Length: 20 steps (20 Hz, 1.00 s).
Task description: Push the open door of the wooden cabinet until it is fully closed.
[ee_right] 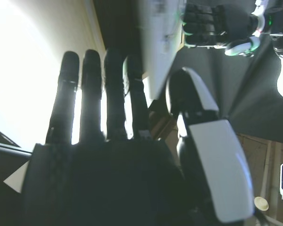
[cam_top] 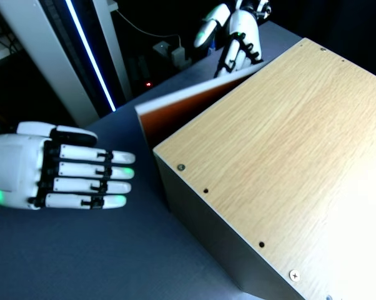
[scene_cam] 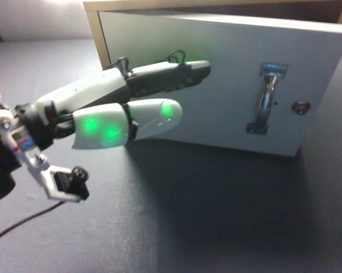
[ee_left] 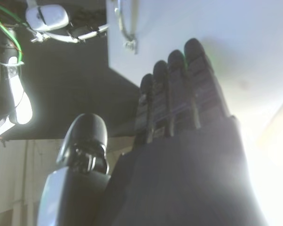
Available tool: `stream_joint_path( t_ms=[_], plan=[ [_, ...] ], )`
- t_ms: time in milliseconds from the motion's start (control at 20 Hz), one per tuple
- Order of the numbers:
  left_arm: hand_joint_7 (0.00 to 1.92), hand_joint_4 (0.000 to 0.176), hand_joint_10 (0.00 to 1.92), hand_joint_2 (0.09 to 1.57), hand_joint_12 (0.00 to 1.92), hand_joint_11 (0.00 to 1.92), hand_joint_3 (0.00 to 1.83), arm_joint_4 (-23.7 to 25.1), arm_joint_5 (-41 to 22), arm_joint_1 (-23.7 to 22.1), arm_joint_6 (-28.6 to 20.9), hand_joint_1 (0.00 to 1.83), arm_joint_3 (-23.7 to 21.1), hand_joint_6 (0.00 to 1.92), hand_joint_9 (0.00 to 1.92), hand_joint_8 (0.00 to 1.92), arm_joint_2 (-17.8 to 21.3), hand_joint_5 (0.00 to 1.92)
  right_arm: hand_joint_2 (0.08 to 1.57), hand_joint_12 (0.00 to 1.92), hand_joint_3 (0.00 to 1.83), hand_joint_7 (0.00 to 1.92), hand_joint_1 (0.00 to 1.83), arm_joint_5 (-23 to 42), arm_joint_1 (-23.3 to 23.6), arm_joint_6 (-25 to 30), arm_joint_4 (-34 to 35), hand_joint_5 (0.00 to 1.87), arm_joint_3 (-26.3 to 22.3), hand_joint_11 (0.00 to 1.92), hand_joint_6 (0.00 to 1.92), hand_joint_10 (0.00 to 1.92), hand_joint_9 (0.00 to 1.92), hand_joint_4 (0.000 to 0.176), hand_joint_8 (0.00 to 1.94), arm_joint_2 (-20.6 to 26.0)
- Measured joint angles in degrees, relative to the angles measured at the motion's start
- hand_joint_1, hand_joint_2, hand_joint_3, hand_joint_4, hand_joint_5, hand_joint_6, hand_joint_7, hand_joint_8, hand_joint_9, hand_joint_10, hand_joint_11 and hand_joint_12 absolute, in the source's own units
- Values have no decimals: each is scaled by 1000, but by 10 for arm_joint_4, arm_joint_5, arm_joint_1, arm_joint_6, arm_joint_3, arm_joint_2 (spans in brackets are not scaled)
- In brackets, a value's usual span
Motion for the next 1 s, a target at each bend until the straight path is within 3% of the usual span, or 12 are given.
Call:
stream_joint_path(
  t_ms=[150,300,400,500,700,800,900,950,1000],
  plan=[
    [202,0,22,1460,91,288,0,-8,8,-18,0,32,7,5,246,9,-6,192,1428,803,5,416,551,0,-1,0,1,385,0,97,1,2,414,0,2,0],
    [204,0,13,1462,83,239,0,-29,10,-19,0,0,10,10,246,9,-6,170,1432,836,0,442,562,0,0,0,0,412,0,61,3,3,412,0,3,0],
    [222,0,7,1459,91,224,0,-31,8,-19,-1,175,10,11,250,7,-6,209,1430,829,0,445,575,0,0,0,0,419,0,40,4,0,389,0,3,0],
    [226,0,5,1463,109,237,0,-34,6,-19,-1,142,10,6,252,5,-5,210,1433,699,0,439,572,0,-1,0,0,410,0,68,1,1,370,0,0,0],
    [153,0,0,1456,108,194,0,-48,-3,-11,-1,73,1,0,171,0,3,176,1423,662,0,449,528,1,0,1,0,420,0,95,1,3,385,0,1,0],
    [208,0,0,1476,335,133,0,-53,-24,5,1,20,-20,1,231,1,27,207,1426,713,0,439,531,2,-1,2,2,414,0,93,0,2,397,0,0,0],
    [284,0,1,1453,728,59,1,-56,-56,30,0,102,-43,0,301,2,52,266,1426,816,0,426,475,3,-1,2,2,414,0,16,1,0,370,0,0,0],
    [284,0,1,1469,805,11,3,-57,-71,47,0,113,-52,1,285,1,65,263,1420,725,0,425,452,5,-1,2,2,412,0,2,0,8,332,0,0,0],
    [263,0,2,1486,748,1,8,-64,-85,59,0,69,-60,3,264,3,73,230,1409,679,0,419,431,9,0,2,2,413,0,0,0,5,319,0,0,0]
  ],
)
